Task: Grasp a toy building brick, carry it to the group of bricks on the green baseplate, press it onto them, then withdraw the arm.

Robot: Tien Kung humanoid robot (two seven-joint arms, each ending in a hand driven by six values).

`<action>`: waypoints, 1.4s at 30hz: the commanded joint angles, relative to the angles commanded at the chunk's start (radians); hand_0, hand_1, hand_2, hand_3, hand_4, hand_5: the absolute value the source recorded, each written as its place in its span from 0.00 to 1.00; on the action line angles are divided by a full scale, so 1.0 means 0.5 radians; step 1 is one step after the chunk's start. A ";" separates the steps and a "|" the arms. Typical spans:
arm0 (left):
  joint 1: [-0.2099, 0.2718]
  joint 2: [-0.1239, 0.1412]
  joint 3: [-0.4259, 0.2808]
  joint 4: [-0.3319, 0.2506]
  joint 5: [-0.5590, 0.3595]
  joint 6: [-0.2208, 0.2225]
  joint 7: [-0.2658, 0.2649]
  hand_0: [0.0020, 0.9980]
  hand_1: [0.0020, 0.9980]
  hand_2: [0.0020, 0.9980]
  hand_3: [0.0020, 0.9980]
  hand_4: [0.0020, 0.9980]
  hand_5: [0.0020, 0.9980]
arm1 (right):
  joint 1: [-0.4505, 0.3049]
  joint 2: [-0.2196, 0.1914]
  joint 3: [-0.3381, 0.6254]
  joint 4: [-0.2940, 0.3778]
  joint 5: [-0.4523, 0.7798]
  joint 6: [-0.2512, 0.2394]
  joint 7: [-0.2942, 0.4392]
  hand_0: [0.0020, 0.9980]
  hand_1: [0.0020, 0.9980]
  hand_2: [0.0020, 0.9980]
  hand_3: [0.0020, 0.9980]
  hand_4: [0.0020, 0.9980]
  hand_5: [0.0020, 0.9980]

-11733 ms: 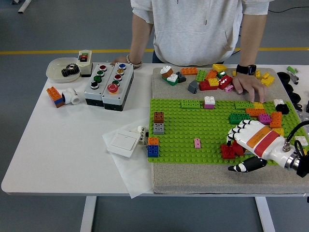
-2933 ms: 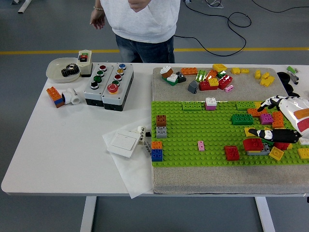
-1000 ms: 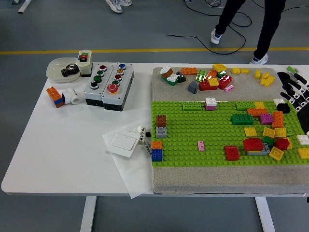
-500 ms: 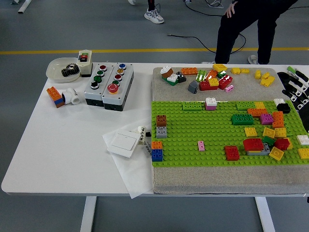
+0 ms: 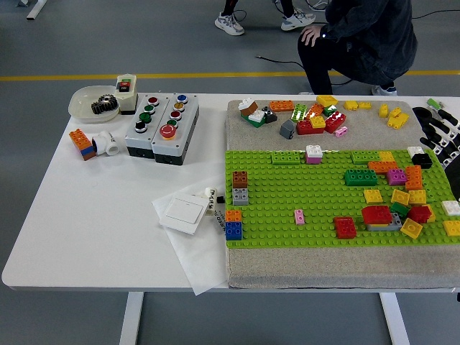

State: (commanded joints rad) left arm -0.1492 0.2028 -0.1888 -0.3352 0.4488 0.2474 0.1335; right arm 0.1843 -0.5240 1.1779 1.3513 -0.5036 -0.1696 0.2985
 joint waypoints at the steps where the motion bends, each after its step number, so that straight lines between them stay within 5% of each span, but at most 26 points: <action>1: 0.000 0.000 0.000 0.000 0.000 0.000 0.000 0.74 0.74 0.73 0.59 0.61 0.65 | 0.000 0.000 0.000 0.000 -0.001 0.000 0.000 0.83 0.78 0.80 0.82 1.00 0.93; 33: 0.014 0.018 -0.089 -0.022 0.215 -0.033 0.060 0.74 0.74 0.73 0.59 0.61 0.65 | -0.042 0.013 0.026 0.036 -0.025 -0.003 0.018 0.81 0.78 0.79 0.80 1.00 0.94; 42: 0.021 -0.010 -0.056 -0.010 0.128 -0.069 0.057 0.74 0.74 0.76 0.59 0.61 0.65 | -0.030 -0.008 0.048 0.057 -0.024 -0.011 0.016 0.81 0.77 0.78 0.80 1.00 0.94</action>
State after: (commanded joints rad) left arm -0.1388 0.1978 -0.2168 -0.3400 0.5129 0.2128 0.1619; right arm 0.1695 -0.5281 1.2019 1.3798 -0.5159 -0.1752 0.3064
